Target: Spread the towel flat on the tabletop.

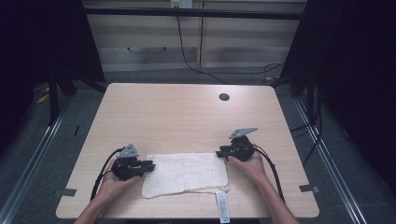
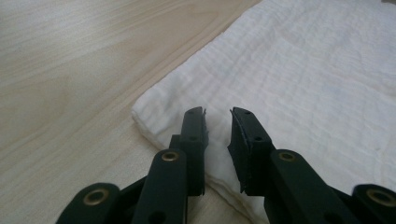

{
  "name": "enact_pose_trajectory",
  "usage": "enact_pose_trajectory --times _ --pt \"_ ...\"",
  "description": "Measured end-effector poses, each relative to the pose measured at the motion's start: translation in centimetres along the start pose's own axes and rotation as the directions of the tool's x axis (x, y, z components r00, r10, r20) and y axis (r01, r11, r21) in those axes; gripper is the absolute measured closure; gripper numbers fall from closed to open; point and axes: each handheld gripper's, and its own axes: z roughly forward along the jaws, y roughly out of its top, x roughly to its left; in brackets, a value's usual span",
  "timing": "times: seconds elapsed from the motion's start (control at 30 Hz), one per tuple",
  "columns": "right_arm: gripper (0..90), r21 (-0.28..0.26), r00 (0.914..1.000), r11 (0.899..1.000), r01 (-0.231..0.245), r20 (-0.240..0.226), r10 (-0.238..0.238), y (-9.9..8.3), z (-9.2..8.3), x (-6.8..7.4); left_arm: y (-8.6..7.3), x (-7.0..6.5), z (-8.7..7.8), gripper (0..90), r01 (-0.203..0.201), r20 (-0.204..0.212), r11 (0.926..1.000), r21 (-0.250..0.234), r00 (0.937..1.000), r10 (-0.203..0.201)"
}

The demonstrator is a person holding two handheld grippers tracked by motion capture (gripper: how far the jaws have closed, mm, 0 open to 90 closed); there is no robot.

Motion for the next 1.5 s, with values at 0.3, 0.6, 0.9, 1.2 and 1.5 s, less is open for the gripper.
enact_pose_trajectory --times 0.3,0.6,0.9,1.2,1.5 --pt "87.8 0.016 0.9998 1.000 0.012 -0.015 -0.012 -0.1 0.0 0.4 -0.1 0.0 0.0 71.9 0.024 0.014 0.9997 -0.005 0.9996 -0.024" --pt "87.8 0.014 0.9998 1.000 -0.004 -0.018 0.004 -0.1 -0.1 0.3 0.6 -0.7 -0.2 55.4 0.015 0.028 0.9994 0.032 0.9995 -0.015" --pt "87.9 0.003 0.9999 1.000 -0.005 -0.010 0.005 -0.1 0.1 0.3 3.3 2.6 -0.9 58.8 0.056 -0.046 0.9983 -0.014 0.9973 -0.056" --pt "87.8 -0.004 0.9999 1.000 -0.006 -0.016 0.006 -0.2 0.1 0.3 2.6 2.9 0.7 61.6 0.044 -0.021 0.9986 0.029 0.9989 -0.043" --pt "87.6 -0.008 0.9995 1.000 -0.023 -0.023 0.023 -0.3 0.1 0.1 2.1 2.4 1.2 64.6 0.000 -0.054 0.9988 0.049 0.9985 0.003"
